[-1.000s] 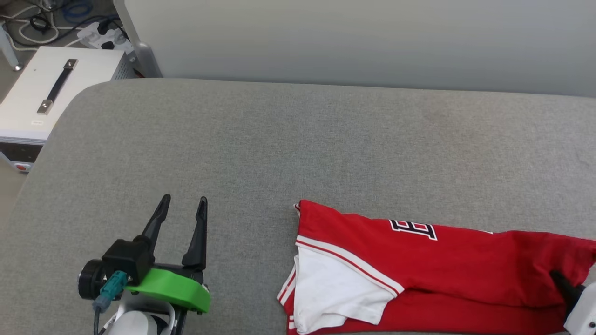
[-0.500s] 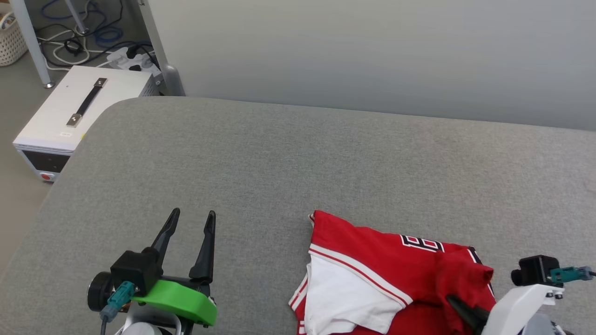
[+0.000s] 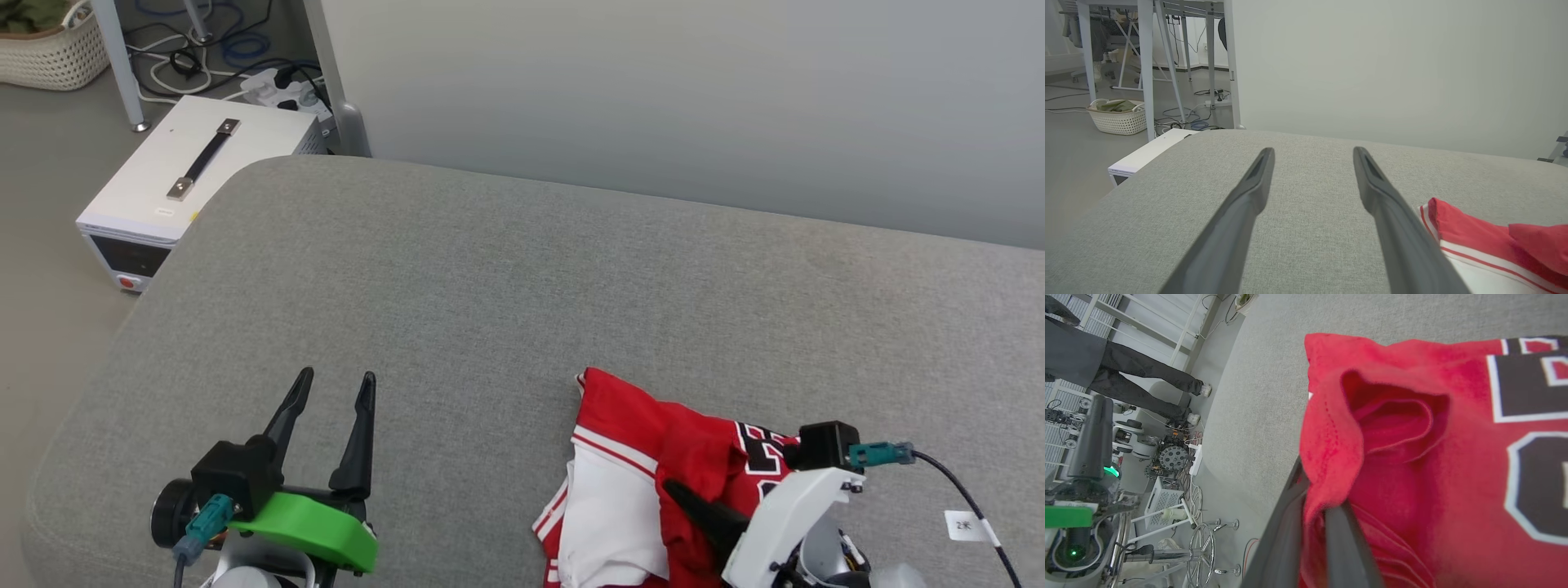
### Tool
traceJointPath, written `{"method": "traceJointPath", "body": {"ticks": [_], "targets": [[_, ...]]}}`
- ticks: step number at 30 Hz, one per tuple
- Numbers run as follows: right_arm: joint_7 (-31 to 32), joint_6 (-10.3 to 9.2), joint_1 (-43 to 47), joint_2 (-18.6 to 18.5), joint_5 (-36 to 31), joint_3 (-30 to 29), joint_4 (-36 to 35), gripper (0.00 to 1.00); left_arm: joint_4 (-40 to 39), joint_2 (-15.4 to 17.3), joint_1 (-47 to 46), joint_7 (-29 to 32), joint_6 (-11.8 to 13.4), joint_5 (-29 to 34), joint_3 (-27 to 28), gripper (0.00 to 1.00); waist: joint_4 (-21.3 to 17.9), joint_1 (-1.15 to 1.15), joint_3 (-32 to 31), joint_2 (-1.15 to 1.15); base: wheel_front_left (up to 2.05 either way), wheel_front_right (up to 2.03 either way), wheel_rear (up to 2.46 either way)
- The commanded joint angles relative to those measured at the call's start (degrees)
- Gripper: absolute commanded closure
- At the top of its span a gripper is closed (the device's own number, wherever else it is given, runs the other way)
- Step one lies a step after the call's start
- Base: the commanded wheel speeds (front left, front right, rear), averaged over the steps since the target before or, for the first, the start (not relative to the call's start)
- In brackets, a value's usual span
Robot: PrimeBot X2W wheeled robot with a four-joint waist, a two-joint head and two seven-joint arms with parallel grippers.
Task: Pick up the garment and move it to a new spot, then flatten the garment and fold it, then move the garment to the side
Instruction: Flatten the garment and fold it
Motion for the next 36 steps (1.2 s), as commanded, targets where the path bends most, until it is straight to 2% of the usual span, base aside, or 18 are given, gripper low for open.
{"method": "traceJointPath", "body": {"ticks": [1, 9, 14, 15, 16, 30, 33, 36], "targets": [[-1.44, -0.02, -1.99, 0.10, 0.56, 1.00, 1.66, 1.00, 0.15, 0.19, 0.08, -0.33, -0.17, -0.33, -0.08, 0.00, 0.61, 0.00, 0.41, 0.00, 0.00, 0.00, 0.00], [-7.94, -0.02, -9.51, 0.11, 2.27, 3.74, 12.42, 1.00, 0.55, -0.33, -1.01, -0.33, -0.17, -0.42, -0.62, 0.00, 2.31, 0.00, 2.00, 0.00, 0.00, 0.00, 0.00], [-9.89, -0.02, -12.99, 0.11, 1.98, 5.97, 18.73, 1.00, 1.01, -0.52, -1.64, -0.33, -0.17, -0.45, -0.74, 0.00, 3.18, 0.00, 2.78, 0.00, 0.00, 0.00, 0.00], [-10.50, -0.02, -13.64, 0.11, 1.68, 6.53, 19.75, 0.05, 1.10, -0.56, -1.74, -0.33, -0.17, -0.46, -0.76, 0.00, 3.36, 0.00, 2.90, 0.00, 0.00, 0.00, 0.00], [-11.18, -0.02, -14.07, 0.11, 1.65, 6.61, 20.71, 0.00, 1.17, -0.58, -1.79, -0.33, -0.17, -0.47, -0.76, 0.00, 3.48, 0.00, 2.96, 0.00, 0.00, 0.00, 0.00], [-13.16, -0.02, -17.80, 0.11, 8.45, 15.35, 21.79, 0.00, 1.92, -0.58, -1.19, -0.33, -0.17, -0.29, -0.19, 0.00, 2.69, 0.00, 0.99, 0.00, 0.00, 0.00, 0.00], [-14.11, -0.02, -18.92, 0.11, 5.97, 15.06, 21.46, 0.00, 1.82, -0.58, -0.92, -0.33, -0.17, -0.27, -0.32, 0.00, 1.82, 0.00, 0.41, 0.00, 0.00, 0.00, 0.00], [-15.18, -0.02, -20.68, -0.03, -2.23, 13.89, 19.65, 0.00, 1.44, -0.51, -0.58, -0.33, -0.17, -0.27, -0.28, 0.00, 0.41, 0.00, 0.03, 0.00, 0.00, 0.00, 0.00]]}}
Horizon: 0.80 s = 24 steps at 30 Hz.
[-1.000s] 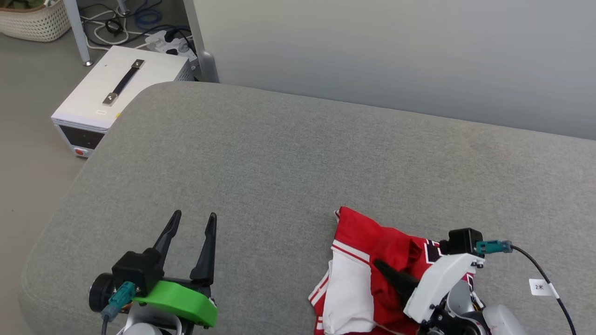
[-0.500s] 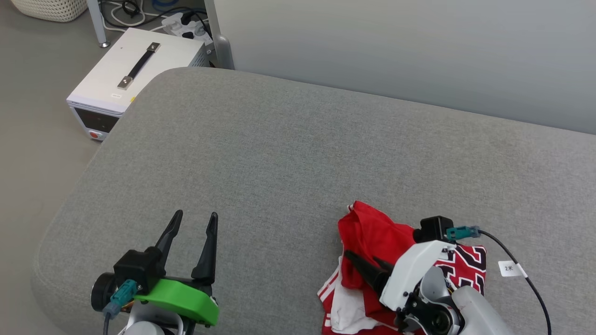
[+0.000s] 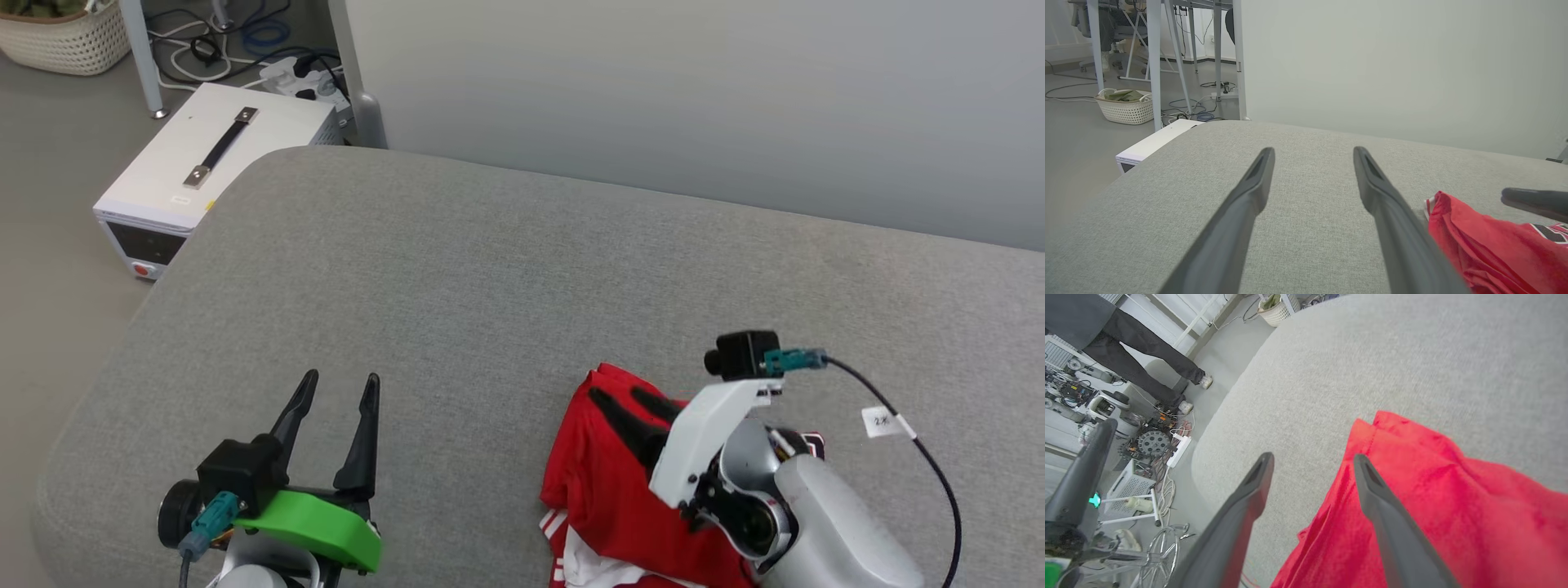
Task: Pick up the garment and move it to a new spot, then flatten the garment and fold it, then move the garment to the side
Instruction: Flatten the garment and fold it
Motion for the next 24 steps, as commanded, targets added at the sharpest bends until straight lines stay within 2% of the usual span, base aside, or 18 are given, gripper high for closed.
{"method": "traceJointPath", "body": {"ticks": [1, 4, 8, 10, 15, 19, 24], "targets": [[-0.70, -0.02, -1.58, -0.62, -3.91, -0.81, -1.53, 0.00, -0.36, -0.07, 0.05, -0.33, -0.17, 0.04, 0.08, 0.00, -1.49, 0.00, -0.53, 0.00, 0.00, 0.00, 0.00], [-1.76, -0.02, -1.90, -2.98, -10.86, -2.36, -5.55, 0.00, -0.90, -0.13, 0.03, -0.33, -0.17, -0.07, 0.07, 0.00, -3.05, 0.00, -0.62, 0.00, 0.00, 0.00, 0.00], [-4.20, -0.02, -1.42, -8.40, -19.61, -3.28, -10.43, 0.00, -1.46, -0.39, -0.30, -0.33, -0.18, -0.29, -0.31, 0.00, -4.88, 0.00, -0.48, 0.00, 0.00, 0.00, 0.00], [-6.65, -0.02, -1.06, -11.30, -23.11, -3.47, -12.82, 0.00, -1.70, -0.50, -0.41, -0.33, -0.18, -0.35, -0.34, 0.00, -5.82, 0.00, -0.40, 0.00, 0.00, 0.00, 0.00], [-12.09, -0.02, 1.52, -15.41, -28.58, -7.31, -16.71, 0.00, -2.28, -0.86, -0.37, -0.33, -0.18, -0.49, -0.19, 0.00, -7.85, 0.00, -0.11, 0.00, 0.00, 0.00, 0.00], [-16.18, -0.02, 5.07, -16.34, -32.04, -12.39, -19.57, 0.00, -2.51, -1.09, -0.36, -0.33, -0.18, -0.41, -0.42, 0.00, -9.02, 0.00, 0.28, 0.00, 0.00, 0.00, 0.00], [-20.86, -0.02, 11.90, -12.19, -35.30, -20.26, -24.24, 0.00, -2.67, -1.42, -0.22, -0.33, -0.18, -0.45, -0.64, 0.00, -10.08, 0.00, 0.59, 0.00, 0.00, 0.00, 0.00]]}}
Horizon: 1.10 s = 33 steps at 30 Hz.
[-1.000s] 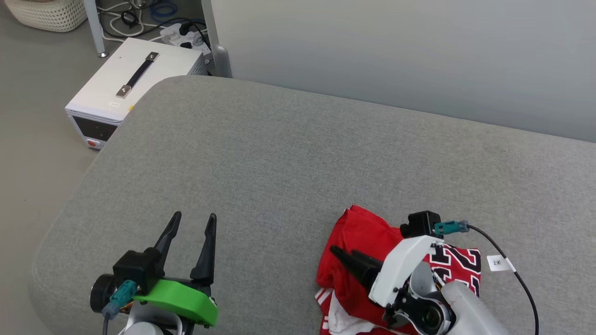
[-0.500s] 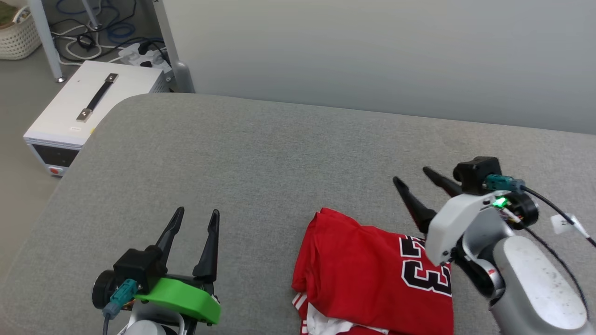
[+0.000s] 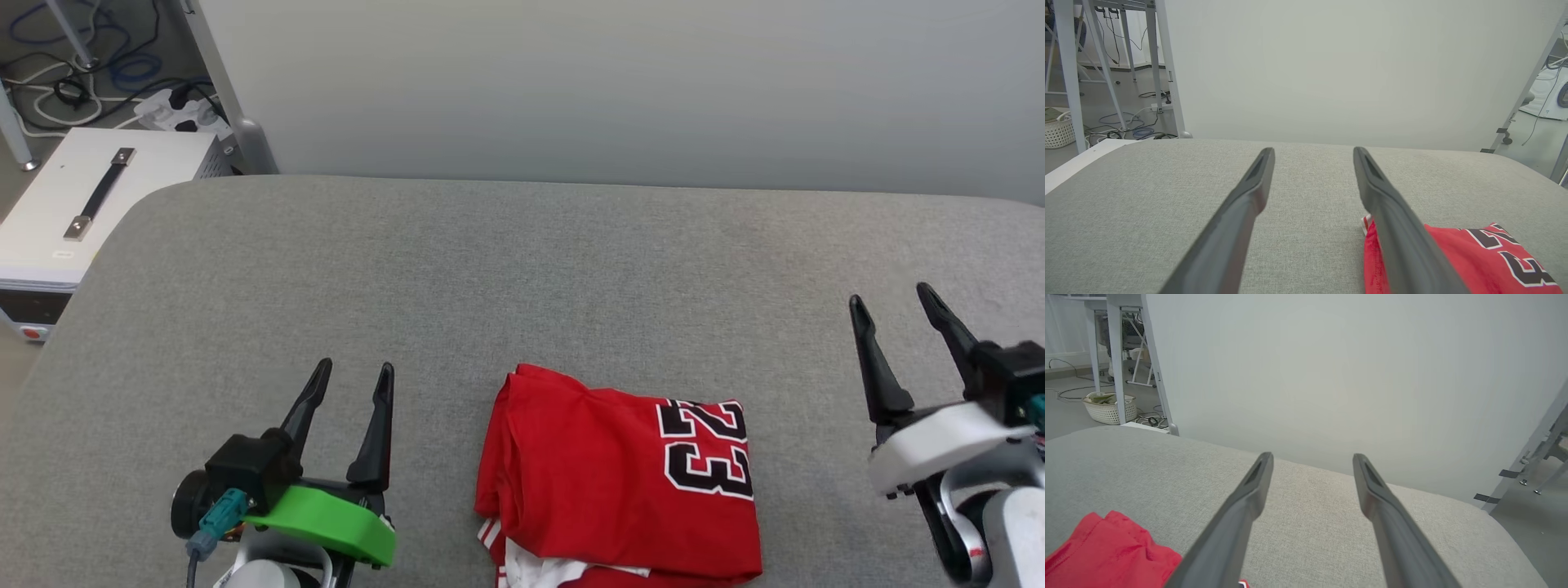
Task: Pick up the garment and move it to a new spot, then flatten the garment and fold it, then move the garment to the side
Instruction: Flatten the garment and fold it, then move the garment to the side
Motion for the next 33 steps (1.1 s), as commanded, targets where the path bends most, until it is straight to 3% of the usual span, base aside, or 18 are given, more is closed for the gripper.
{"method": "traceJointPath", "body": {"ticks": [1, 8, 13, 27, 33], "targets": [[-1.25, -0.03, 2.02, 1.56, -0.88, -1.42, -1.35, 0.00, -0.23, -0.15, -0.13, -0.33, -0.18, -0.29, -0.11, 0.00, -0.54, 0.00, 0.19, 0.00, 0.00, 0.00, 0.00], [-5.13, -0.03, 10.16, 8.10, -3.17, -6.39, -5.46, 0.00, -0.97, 0.19, 1.19, -0.33, -0.18, -0.15, -0.20, 0.00, -1.52, 0.00, -0.14, 0.00, 0.00, 0.00, 0.00], [-6.31, -0.03, 13.19, 10.50, -3.40, -7.23, -5.65, 0.00, -1.77, -0.25, 2.58, -0.33, -0.18, 0.53, 0.19, 0.00, -1.84, 0.00, -0.24, 0.00, 0.00, 0.00, 0.00], [-6.79, -0.03, 13.26, 10.85, -2.65, -6.11, -3.03, 0.00, -2.99, -0.54, 2.90, -0.33, -0.18, 1.07, 0.11, 0.00, -1.16, 0.00, 0.28, 0.00, 0.00, 0.00, 0.00], [2.36, -0.03, 12.64, 9.84, -0.25, -4.13, -3.92, 0.00, -3.11, -0.70, 2.37, -0.33, -0.18, 1.08, 0.03, 0.00, -0.54, 0.00, 1.55, 0.00, 0.00, 0.00, 0.00]]}}
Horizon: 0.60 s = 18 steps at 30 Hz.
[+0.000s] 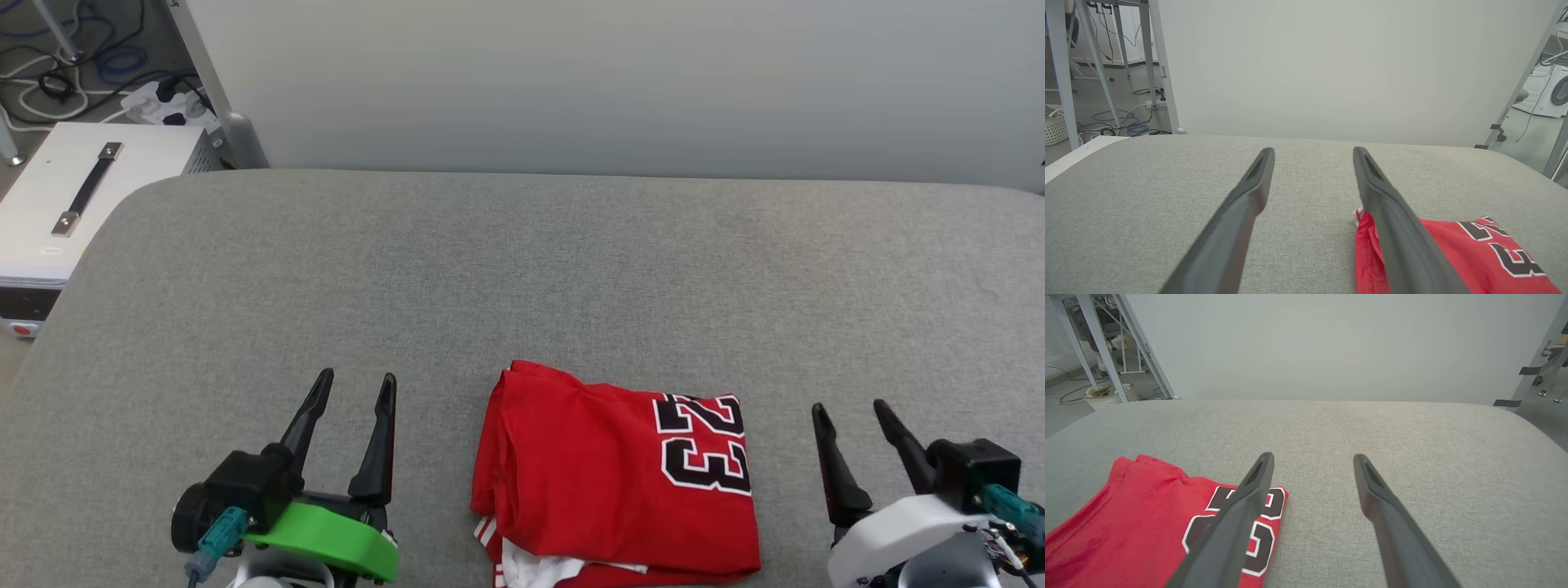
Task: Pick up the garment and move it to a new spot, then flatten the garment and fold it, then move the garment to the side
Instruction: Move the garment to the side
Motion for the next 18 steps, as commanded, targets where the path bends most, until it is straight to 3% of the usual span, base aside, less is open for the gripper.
{"method": "traceJointPath", "body": {"ticks": [1, 6, 13, 18], "targets": [[3.17, -0.03, -0.55, -0.53, 1.45, 0.80, -0.56, 0.00, -0.21, -0.25, -0.33, -0.33, -0.18, 0.49, -0.07, 0.00, 0.40, 0.00, 0.69, 0.00, 0.00, 0.00, 0.00], [21.23, -0.03, -2.34, -3.63, 4.16, 4.05, -4.57, 0.00, -0.96, -0.61, -1.47, -0.33, -0.18, 0.74, 0.15, 0.00, 1.07, 0.00, 3.03, 0.00, 0.00, 0.00, 0.00], [43.53, -0.03, -6.45, -4.25, 5.88, 4.56, -8.26, 0.00, -2.21, -1.14, -4.38, -0.33, -0.18, 1.61, -0.79, 0.00, 3.06, 0.00, 7.44, 0.00, 0.00, 0.00, 0.00], [51.71, -0.03, -8.48, -2.96, 5.54, 3.66, -7.40, 0.00, -3.93, -1.46, -6.06, -0.33, -0.18, 1.69, -1.41, 0.00, 4.85, 0.00, 10.05, 0.00, 0.00, 0.00, 0.00]]}}
